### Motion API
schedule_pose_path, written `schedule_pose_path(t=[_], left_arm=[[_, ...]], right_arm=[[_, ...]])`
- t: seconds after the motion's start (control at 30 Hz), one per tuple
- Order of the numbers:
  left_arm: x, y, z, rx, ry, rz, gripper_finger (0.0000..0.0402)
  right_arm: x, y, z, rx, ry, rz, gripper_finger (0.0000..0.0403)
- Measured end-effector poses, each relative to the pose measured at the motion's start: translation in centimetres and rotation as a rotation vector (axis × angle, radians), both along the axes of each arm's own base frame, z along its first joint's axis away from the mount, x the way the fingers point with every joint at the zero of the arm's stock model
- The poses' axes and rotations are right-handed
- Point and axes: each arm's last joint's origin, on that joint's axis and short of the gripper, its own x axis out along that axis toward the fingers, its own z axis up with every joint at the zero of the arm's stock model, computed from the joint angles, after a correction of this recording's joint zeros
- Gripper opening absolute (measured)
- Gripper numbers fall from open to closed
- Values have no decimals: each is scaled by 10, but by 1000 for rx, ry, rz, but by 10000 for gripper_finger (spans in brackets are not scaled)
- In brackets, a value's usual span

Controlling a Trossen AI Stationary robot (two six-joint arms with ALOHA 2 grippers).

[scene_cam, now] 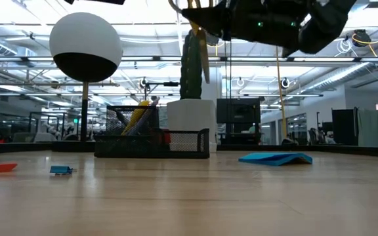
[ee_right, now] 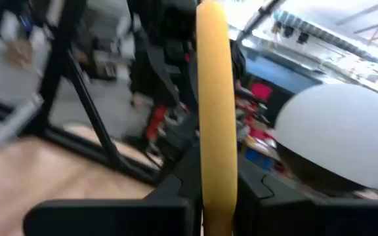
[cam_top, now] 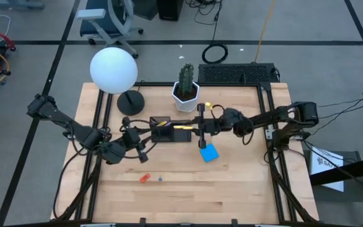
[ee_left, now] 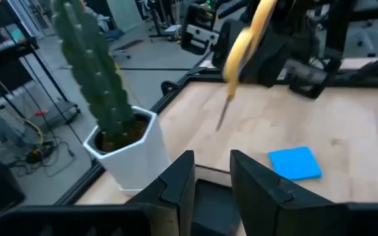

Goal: Pick and place office supplies into organizer
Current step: Put the scissor into the desk organizer

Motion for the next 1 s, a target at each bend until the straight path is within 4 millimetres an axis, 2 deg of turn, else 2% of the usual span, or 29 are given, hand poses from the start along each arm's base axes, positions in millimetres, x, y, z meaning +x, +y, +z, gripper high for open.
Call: schedule_pose_path(t=[0.13,0.23,0.33,0.5,0.73,0.87,1.0], left_arm=[[-6,6,-6,-2,-23,21,104],[-10,9,-6,-12,-41,24,104],[-12,9,-5,-11,-50,19,104],[-10,8,-3,-6,-52,-7,104],[-10,7,-4,-8,-49,-17,104],[-11,7,-4,-8,-47,-18,104],[-11,7,-4,-7,-44,-20,104]], right_arm=[[5,-7,-6,79,-97,53,28],[12,-12,-18,115,-151,56,28],[28,-17,-32,160,-164,62,28],[67,-29,-47,195,-150,130,28],[98,-45,-39,247,-194,179,28],[106,-49,-33,208,-184,159,28],[108,-57,-36,179,-147,125,28]])
